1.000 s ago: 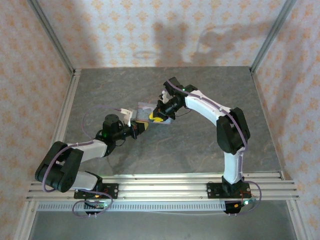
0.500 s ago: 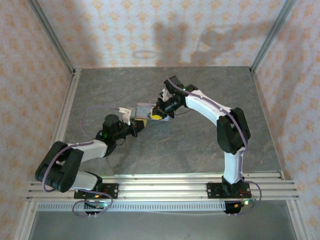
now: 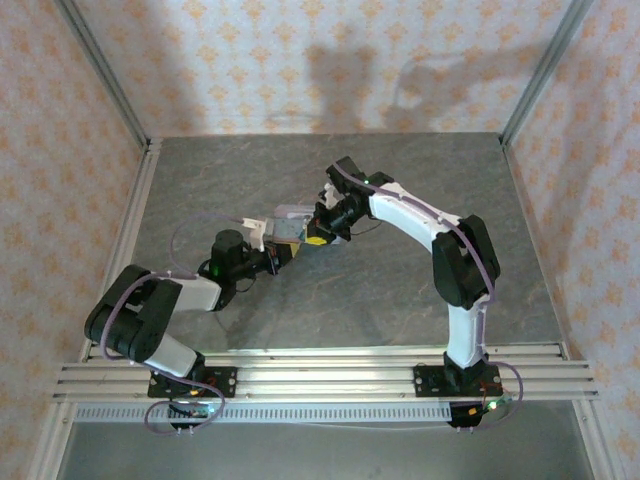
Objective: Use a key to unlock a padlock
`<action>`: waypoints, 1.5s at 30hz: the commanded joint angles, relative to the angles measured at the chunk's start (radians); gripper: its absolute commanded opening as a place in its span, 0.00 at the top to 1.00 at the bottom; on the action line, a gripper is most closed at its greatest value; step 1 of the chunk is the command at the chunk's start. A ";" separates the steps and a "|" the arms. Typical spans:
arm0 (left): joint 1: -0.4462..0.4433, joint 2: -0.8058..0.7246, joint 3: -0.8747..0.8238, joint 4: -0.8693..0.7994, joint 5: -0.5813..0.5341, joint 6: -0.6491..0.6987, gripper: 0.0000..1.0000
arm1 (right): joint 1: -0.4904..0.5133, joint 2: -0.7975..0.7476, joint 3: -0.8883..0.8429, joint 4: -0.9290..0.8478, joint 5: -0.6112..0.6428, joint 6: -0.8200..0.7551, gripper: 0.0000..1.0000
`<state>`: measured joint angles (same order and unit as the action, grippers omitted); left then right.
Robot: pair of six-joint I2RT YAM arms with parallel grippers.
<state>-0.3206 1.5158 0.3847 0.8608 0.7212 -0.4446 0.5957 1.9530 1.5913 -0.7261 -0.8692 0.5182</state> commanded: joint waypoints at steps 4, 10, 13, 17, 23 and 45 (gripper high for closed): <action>0.002 0.022 0.028 0.089 0.023 -0.014 1.00 | 0.007 -0.035 -0.019 -0.049 0.067 -0.053 1.00; 0.000 0.001 0.030 0.038 0.017 0.027 1.00 | 0.015 -0.078 -0.036 -0.032 0.162 -0.061 1.00; -0.002 -0.044 0.020 -0.033 0.002 0.070 1.00 | 0.025 -0.122 -0.080 0.008 0.249 -0.060 1.00; -0.003 -0.146 0.004 -0.153 -0.005 0.120 1.00 | 0.031 -0.244 -0.234 0.233 0.296 0.025 0.90; 0.003 -0.303 -0.001 -0.312 0.028 0.131 1.00 | 0.032 -0.375 -0.399 0.570 0.214 0.097 0.61; 0.056 -0.541 0.141 -0.508 0.304 -0.070 1.00 | 0.088 -0.483 -0.557 1.001 -0.125 0.121 0.53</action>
<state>-0.2775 0.9794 0.4965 0.3527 0.9874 -0.4690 0.6758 1.5139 1.0508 0.1799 -0.9539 0.6228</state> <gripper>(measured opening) 0.048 0.469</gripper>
